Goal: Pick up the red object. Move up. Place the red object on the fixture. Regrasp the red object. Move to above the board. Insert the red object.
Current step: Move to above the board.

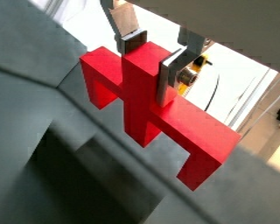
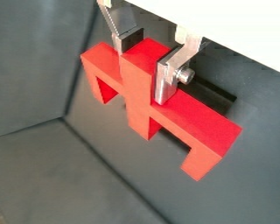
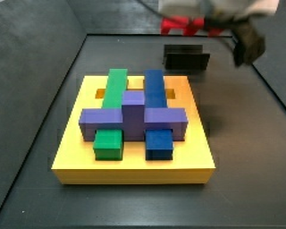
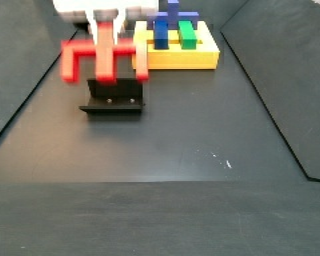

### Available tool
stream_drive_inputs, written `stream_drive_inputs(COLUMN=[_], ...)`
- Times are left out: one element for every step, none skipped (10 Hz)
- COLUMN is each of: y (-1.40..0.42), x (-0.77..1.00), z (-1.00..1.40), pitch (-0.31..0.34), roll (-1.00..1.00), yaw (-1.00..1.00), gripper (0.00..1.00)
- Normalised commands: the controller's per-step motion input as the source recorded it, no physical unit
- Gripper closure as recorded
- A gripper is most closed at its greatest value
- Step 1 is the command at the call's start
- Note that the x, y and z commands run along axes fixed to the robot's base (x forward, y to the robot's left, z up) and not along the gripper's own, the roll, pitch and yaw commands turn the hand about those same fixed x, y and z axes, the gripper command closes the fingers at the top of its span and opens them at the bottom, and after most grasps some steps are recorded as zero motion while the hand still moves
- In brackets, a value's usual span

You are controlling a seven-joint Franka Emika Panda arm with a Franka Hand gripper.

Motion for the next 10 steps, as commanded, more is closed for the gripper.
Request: stream_drive_inputs(y=[0.02,0.0,0.01,0.01,0.0,0.0,-1.4,-1.4,-1.4,-1.4], x=[-0.06,-0.05,-0.05,-0.05,-0.02,0.0,-0.97,-0.98,-1.04,-1.05], z=[1.4,1.4,1.4,1.4,0.66,0.41,0.29,0.25,0.26,0.23], pitch=[-0.024,0.015,0.024,0.026,0.039,0.046,0.071,0.065,0.049,0.051], roll=[-0.02,-0.02,0.0,0.0,-0.01,0.0,-1.0,-1.0,-1.0,-1.0], yaw=[-0.01,-0.02,-0.02,-0.02,-0.01,0.0,0.01,0.02,0.03,0.03], gripper=[1.0,1.0,1.0,1.0,1.0,1.0,1.0,1.0,1.0,1.0])
